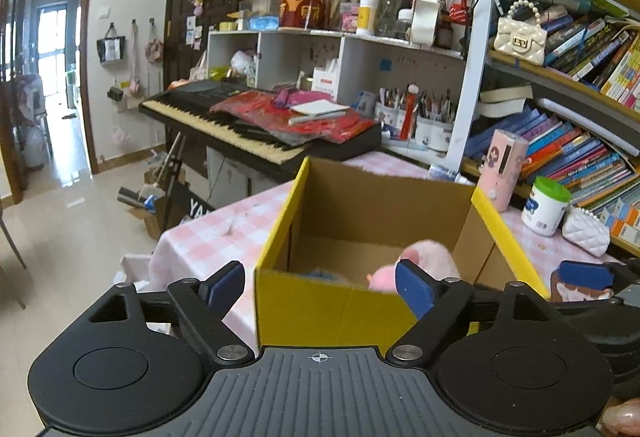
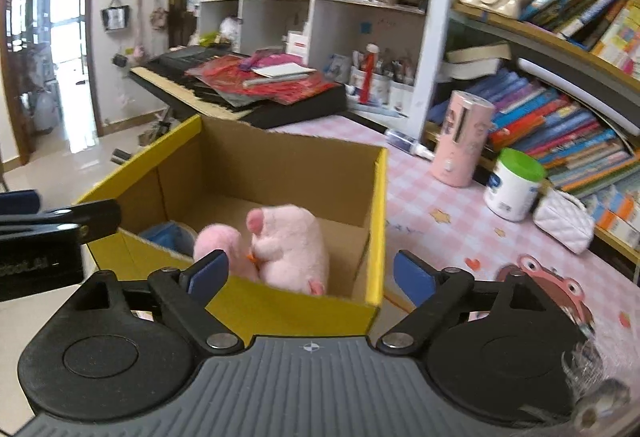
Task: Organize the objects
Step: 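Withdraw both tools from the box back over the mat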
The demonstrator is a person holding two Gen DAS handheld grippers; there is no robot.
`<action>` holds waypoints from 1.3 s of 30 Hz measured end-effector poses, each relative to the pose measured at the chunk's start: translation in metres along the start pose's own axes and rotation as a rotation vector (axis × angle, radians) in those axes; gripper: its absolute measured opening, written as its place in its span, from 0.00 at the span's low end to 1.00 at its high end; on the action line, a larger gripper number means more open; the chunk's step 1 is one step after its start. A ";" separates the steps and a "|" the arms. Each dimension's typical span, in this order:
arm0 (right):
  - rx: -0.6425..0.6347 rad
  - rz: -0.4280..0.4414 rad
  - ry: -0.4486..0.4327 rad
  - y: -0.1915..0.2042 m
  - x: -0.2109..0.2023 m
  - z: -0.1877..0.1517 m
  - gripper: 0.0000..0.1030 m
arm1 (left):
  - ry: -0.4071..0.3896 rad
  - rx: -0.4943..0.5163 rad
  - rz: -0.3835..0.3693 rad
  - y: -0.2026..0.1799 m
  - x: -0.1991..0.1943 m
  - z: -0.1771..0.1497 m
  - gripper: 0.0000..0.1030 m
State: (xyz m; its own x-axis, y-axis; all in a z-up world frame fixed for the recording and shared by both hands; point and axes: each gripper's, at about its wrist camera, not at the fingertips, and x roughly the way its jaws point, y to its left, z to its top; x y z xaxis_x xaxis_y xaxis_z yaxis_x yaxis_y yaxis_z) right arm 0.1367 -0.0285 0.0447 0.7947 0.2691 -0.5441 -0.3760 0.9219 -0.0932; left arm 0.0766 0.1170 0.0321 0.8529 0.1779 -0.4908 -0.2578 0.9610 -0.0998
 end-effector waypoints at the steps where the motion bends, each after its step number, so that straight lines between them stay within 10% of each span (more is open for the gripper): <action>1: 0.000 -0.017 0.008 0.002 -0.001 -0.003 0.90 | 0.010 0.000 0.005 0.002 -0.002 -0.003 0.84; 39: 0.052 -0.150 0.145 0.049 -0.083 -0.092 0.99 | 0.170 0.084 -0.016 0.034 -0.071 -0.069 0.95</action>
State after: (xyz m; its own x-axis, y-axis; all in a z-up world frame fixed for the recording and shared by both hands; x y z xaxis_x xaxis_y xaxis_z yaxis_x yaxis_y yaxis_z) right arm 0.0087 -0.0307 0.0084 0.7616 0.0880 -0.6421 -0.2306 0.9627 -0.1415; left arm -0.0243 0.1221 0.0038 0.7658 0.1311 -0.6296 -0.2002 0.9789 -0.0397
